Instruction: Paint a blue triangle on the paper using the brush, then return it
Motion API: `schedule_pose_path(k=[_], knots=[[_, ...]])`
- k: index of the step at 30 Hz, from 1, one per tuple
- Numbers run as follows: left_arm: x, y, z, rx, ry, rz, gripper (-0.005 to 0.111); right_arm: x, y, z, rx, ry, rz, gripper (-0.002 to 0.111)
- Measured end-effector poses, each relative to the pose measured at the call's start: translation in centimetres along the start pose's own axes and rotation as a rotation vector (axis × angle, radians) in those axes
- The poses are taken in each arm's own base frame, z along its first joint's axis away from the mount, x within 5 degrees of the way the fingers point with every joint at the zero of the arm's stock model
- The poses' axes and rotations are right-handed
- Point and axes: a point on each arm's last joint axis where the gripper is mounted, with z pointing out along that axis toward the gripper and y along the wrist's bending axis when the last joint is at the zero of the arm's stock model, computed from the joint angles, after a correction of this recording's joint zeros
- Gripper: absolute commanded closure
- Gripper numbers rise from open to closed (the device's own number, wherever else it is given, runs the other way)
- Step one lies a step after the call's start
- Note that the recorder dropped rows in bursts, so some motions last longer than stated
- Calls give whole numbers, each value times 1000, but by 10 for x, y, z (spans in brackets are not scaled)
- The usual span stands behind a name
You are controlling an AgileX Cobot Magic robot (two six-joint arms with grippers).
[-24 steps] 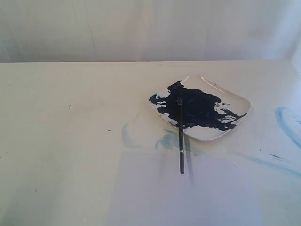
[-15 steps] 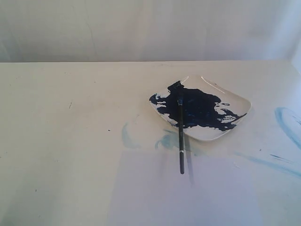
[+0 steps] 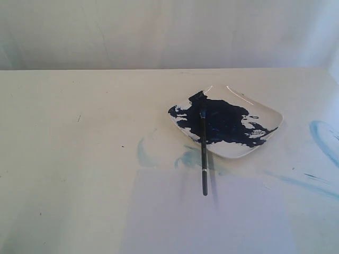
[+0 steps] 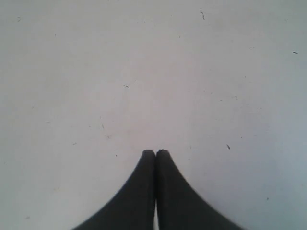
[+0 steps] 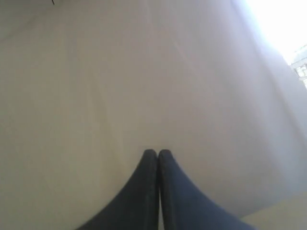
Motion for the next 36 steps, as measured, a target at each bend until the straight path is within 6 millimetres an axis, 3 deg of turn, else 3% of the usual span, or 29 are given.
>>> schedule_pose_path(k=[5, 11, 17, 21, 25, 29, 36], knots=[[0, 0, 0, 0, 0, 0, 107, 0, 0, 0, 1, -1, 142, 108], [0, 0, 0, 0, 0, 0, 107, -6, 8, 10, 46, 193, 72, 108], [0, 0, 0, 0, 0, 0, 107, -16, 21, 63, 124, 585, -86, 108], [0, 0, 0, 0, 0, 0, 107, -6, 22, 98, 176, 789, -89, 108], [0, 0, 0, 0, 0, 0, 107, 4, 24, 118, 188, 894, -46, 108], [0, 0, 0, 0, 0, 0, 107, 8, 27, 139, 82, 1021, -228, 108], [0, 0, 0, 0, 0, 0, 107, 38, 29, 178, -161, 1561, -384, 108]])
